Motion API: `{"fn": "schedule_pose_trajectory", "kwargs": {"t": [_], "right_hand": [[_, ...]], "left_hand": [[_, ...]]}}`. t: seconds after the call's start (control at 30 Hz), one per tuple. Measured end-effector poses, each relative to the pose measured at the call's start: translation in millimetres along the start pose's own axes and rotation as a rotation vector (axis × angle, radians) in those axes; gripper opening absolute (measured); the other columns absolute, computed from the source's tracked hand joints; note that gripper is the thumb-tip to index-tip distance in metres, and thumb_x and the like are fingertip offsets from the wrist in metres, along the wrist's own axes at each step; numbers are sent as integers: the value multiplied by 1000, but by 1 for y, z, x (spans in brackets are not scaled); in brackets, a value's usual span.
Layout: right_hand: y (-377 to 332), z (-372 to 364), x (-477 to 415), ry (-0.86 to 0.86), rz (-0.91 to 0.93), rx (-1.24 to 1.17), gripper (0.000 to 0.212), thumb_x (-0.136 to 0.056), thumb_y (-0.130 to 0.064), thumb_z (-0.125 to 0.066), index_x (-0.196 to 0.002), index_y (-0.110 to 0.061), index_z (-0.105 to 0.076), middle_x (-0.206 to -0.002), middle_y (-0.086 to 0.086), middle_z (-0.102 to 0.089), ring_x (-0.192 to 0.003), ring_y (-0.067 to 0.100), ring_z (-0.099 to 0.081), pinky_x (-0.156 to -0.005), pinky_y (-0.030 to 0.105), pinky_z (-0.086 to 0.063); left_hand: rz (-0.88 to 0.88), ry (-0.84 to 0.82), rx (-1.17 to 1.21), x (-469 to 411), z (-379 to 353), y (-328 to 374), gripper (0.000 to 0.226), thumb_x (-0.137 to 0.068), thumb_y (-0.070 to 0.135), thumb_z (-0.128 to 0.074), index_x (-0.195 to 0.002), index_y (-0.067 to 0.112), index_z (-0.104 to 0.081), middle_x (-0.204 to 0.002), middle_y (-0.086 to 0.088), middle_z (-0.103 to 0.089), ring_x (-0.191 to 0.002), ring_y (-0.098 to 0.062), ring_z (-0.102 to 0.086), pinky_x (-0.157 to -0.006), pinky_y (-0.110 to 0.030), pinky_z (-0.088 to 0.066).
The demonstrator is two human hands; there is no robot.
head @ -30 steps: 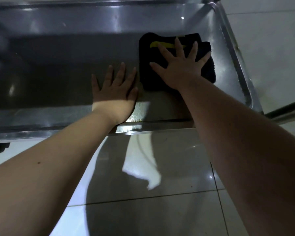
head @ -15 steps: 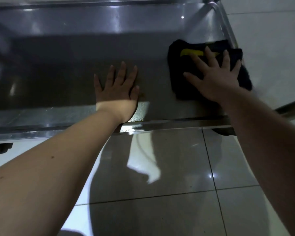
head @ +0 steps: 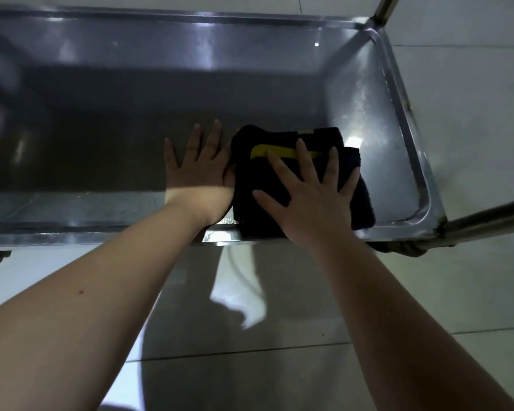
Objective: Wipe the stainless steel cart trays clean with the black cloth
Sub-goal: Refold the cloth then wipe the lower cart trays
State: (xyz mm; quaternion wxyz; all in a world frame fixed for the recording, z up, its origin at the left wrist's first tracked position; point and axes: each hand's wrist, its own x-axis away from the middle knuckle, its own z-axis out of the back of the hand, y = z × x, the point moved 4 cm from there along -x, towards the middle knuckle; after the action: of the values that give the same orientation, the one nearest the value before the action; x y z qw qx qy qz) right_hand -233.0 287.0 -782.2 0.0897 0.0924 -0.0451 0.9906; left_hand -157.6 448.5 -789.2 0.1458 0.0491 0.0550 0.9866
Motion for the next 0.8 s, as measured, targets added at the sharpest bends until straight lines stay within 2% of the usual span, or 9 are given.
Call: {"fn": "schedule_pose_trajectory", "kwargs": {"t": [0.17, 0.5, 0.63, 0.8], "right_hand": [[61, 15, -46, -2, -88, 35, 71, -82, -85, -15, -146, -61, 3, -164, -13, 10, -148, 39, 12, -112, 70, 3], [98, 45, -167, -13, -92, -19, 71, -85, -83, -22, -149, -57, -6, -165, -10, 4, -149, 38, 8, -113, 69, 3], [99, 40, -148, -17, -77, -17, 70, -86, -82, -20, -149, -56, -3, -165, -9, 5, -149, 37, 9, -113, 69, 3], [93, 22, -57, 9, -107, -23, 71, -85, -83, -16, -149, -56, -3, -165, -10, 7, -149, 38, 11, -112, 69, 3]], "left_hand": [[-12, 14, -5, -1, -2, 4, 57, -102, 45, -24, -155, 45, -1, -165, 9, 5, -152, -22, 5, -117, -60, 6], [-29, 10, -34, -9, -5, 7, 56, -99, 54, -20, -150, 54, 3, -165, 11, 8, -152, -24, 9, -116, -62, 7], [-25, -22, -30, -9, -3, 10, 56, -100, 53, -19, -151, 53, 4, -164, 11, 10, -152, -23, 10, -115, -62, 6], [-11, -35, -36, -9, -2, 11, 56, -101, 51, -20, -152, 51, 3, -165, 9, 8, -152, -24, 8, -115, -63, 5]]}}
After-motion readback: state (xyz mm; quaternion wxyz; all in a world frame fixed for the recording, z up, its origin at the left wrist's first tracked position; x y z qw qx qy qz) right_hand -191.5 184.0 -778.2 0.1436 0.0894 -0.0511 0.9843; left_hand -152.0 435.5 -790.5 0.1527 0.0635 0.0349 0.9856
